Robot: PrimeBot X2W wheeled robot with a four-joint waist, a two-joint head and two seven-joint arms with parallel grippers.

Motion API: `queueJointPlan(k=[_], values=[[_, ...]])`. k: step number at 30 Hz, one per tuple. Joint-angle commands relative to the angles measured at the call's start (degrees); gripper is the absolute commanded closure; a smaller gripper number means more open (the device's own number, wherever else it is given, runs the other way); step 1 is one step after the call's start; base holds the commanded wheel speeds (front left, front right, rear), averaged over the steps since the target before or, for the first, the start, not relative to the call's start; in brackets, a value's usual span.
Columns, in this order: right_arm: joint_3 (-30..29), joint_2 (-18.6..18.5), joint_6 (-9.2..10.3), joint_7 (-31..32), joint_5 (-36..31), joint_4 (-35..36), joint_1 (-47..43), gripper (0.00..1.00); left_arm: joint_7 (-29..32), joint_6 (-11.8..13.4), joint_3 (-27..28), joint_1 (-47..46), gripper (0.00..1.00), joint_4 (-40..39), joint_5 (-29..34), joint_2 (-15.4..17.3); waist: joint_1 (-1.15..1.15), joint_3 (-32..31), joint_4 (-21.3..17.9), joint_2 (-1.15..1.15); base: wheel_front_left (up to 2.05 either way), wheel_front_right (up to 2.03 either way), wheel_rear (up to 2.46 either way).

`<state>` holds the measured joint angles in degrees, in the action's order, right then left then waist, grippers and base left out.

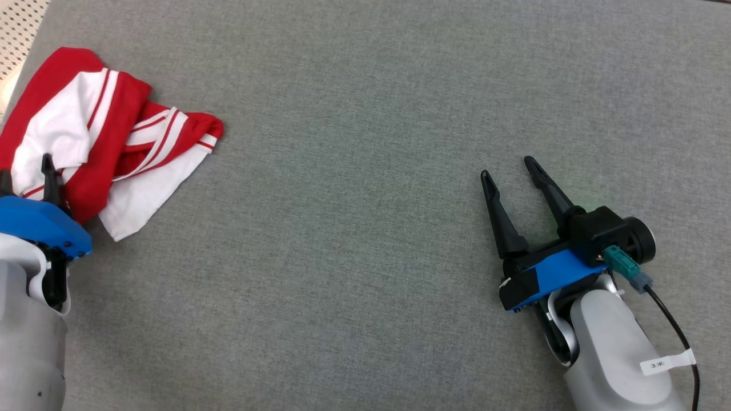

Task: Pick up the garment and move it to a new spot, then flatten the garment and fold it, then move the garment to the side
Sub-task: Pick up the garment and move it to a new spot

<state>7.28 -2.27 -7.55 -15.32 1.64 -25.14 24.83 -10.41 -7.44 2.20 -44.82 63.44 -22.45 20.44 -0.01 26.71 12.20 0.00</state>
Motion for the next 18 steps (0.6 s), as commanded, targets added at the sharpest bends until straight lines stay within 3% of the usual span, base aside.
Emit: queueJointPlan(k=[1, 2, 3, 4, 9, 18], values=[[-1.0, -1.3, 0.13, 0.3, 0.0, -2.5, -0.7, 0.00, 0.7, -0.1, -0.4, -1.2, 0.00, 1.3, -0.6, 0.0, 0.01, 0.1, -0.4, 0.00, 0.00, 0.00, 0.00], [-1.0, -1.3, 0.13, 0.4, 0.1, -2.5, -0.6, 0.00, 0.7, -0.1, -0.8, -1.4, 0.38, 1.8, -0.9, -0.1, 0.01, 0.1, -0.6, 0.00, 0.00, 0.00, 0.00], [-1.2, -1.3, 0.13, 0.4, 0.3, -2.6, -0.6, 0.00, 0.5, -0.1, -1.0, -1.5, 0.85, 2.3, -1.5, -0.2, 0.01, 0.1, -0.8, 0.00, 0.00, 0.00, 0.00], [-1.2, -1.3, 0.13, 0.4, 0.5, -2.6, -0.5, 0.00, 0.1, -0.1, -1.6, -1.4, 1.00, 2.4, -1.8, -0.2, 0.01, 0.0, -1.0, 0.00, 0.00, 0.00, 0.00], [-1.7, -1.1, 0.12, 0.4, 1.4, -2.6, -1.0, 0.00, -2.6, -0.1, -5.4, -1.5, 1.00, -1.0, -3.8, 0.1, 0.01, -1.5, -1.4, 0.00, 0.00, 0.00, 0.00], [-0.3, -0.8, 0.07, 0.2, 6.5, -2.5, -3.6, 0.00, -4.7, -0.1, -15.2, 0.3, 1.00, -15.6, -8.1, 1.5, 0.01, -7.7, -3.1, 0.00, 0.00, 0.00, 0.00]])
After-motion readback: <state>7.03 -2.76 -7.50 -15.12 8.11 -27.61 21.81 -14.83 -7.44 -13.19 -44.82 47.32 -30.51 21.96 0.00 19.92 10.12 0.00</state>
